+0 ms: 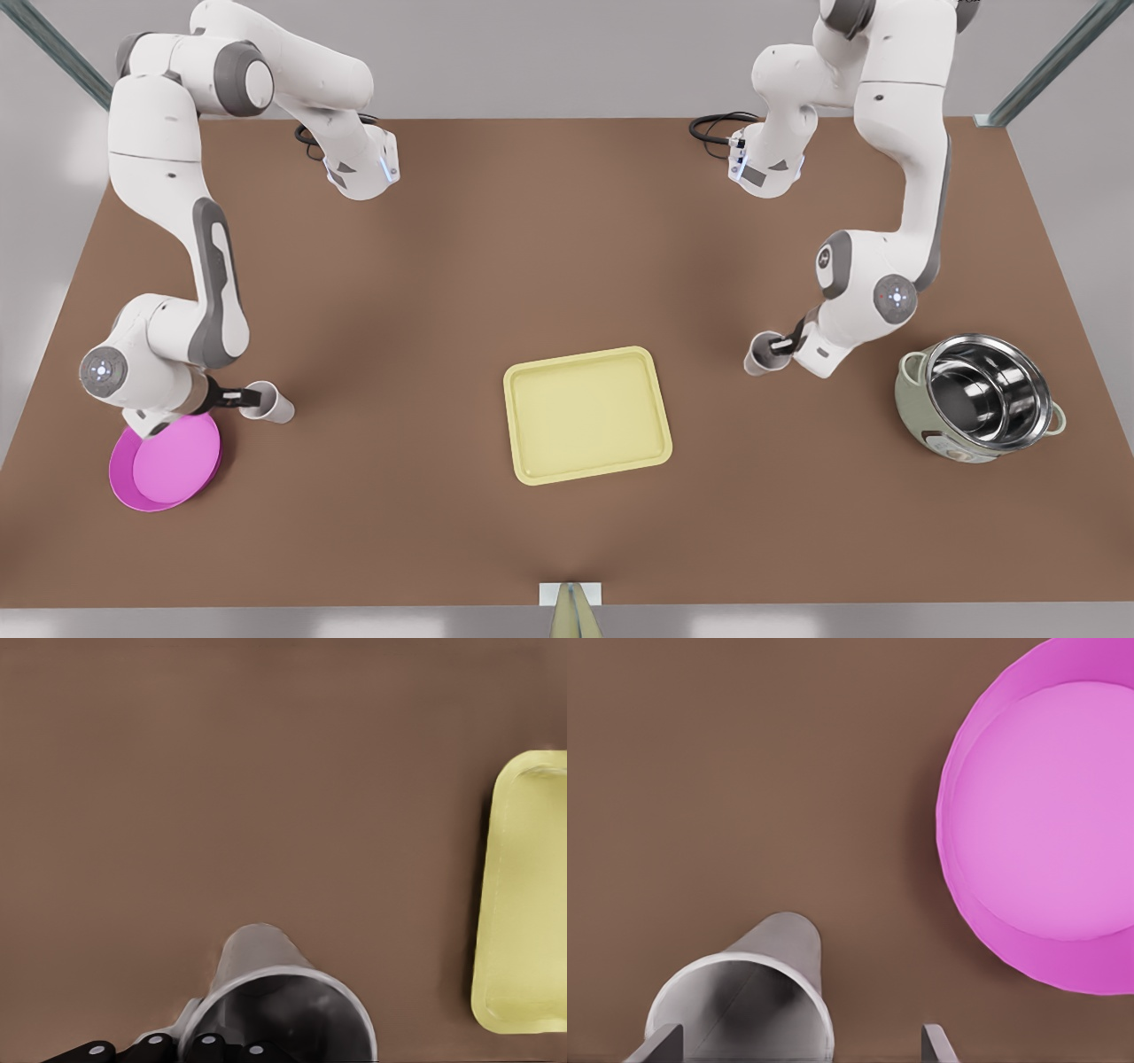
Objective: Use both arms to respectively pick up the white IKEA cups from the middle-left and middle-right positions, then place the white IKEA cups onto the middle-middle tray, ensuring that the cups remain upright and do not tip over
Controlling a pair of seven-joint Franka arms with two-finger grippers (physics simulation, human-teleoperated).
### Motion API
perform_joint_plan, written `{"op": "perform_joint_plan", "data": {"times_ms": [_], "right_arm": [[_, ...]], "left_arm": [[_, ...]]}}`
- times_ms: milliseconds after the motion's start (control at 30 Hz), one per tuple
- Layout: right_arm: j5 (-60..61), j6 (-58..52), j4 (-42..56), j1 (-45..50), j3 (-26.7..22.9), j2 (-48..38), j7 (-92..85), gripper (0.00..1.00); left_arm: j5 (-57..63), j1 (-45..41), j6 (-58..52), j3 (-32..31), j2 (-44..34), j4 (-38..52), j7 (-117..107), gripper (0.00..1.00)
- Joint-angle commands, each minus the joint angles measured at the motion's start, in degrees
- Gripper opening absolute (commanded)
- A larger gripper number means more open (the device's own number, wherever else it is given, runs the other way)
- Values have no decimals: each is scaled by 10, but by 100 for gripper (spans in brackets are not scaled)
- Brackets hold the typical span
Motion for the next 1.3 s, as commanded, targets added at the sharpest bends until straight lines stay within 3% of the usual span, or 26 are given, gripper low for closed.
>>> {"op": "perform_joint_plan", "data": {"times_ms": [0, 33, 100, 167, 400, 433, 467, 500, 633, 667, 733, 800, 967, 1033, 1100, 1133, 1167, 1200, 1267], "right_arm": [[2, 68, -17, -1, 0, -7, -27, 100], [2, 79, -27, -2, 0, -7, -28, 100], [2, 83, -27, -3, 0, -4, -27, 100], [2, 84, -27, -6, 0, 5, -28, 100], [8, 89, -28, -19, 1, 44, -27, 100], [8, 89, -28, -18, 1, 44, -27, 96], [8, 89, -28, -18, 2, 46, -28, 77], [8, 89, -28, -18, 2, 47, -27, 68], [8, 80, -24, -13, 3, 41, -26, 44], [8, 74, -21, -13, 9, 39, -26, 39], [8, 72, -19, -13, 14, 38, -25, 32], [7, 71, -12, -12, 24, 37, -25, 26], [7, 41, 16, 33, 81, 17, -20, 25], [9, 42, 32, 73, 110, 20, -13, 25], [21, 44, 53, 127, 111, 28, -2, 24], [24, 44, 59, 157, 111, 28, 23, 24], [27, 47, 68, 184, 111, 29, 57, 24], [26, 47, 83, 213, 111, 37, 101, 24], [25, 53, 107, 250, 110, 51, 162, 24]], "left_arm": [[-5, -10, -85, -64, 31, 75, -184, 21], [-3, -10, -82, -114, 78, 144, -271, 21], [2, -34, -47, -133, 142, 215, -340, 21], [1, -56, 35, -134, 180, 223, -371, 21], [33, -69, 99, -134, 249, 242, -383, 21], [35, -69, 100, -134, 257, 242, -383, 21], [41, -69, 99, -134, 258, 242, -384, 21], [41, -70, 99, -134, 258, 242, -384, 21], [45, -68, 115, -134, 271, 238, -384, 22], [45, -68, 116, -134, 274, 238, -383, 28], [45, -67, 116, -133, 274, 238, -383, 52], [45, -66, 115, -134, 273, 235, -383, 100], [45, -61, 96, -135, 260, 235, -385, 100], [45, -59, 51, -135, 237, 236, -386, 100], [44, -47, -106, -134, 155, 246, -385, 100], [45, -28, -245, -133, 108, 288, -384, 100], [46, 0, -419, -133, 105, 395, -383, 100], [68, 35, -520, -136, 101, 473, -380, 100], [155, 37, -605, -133, 96, 520, -301, 100]]}}
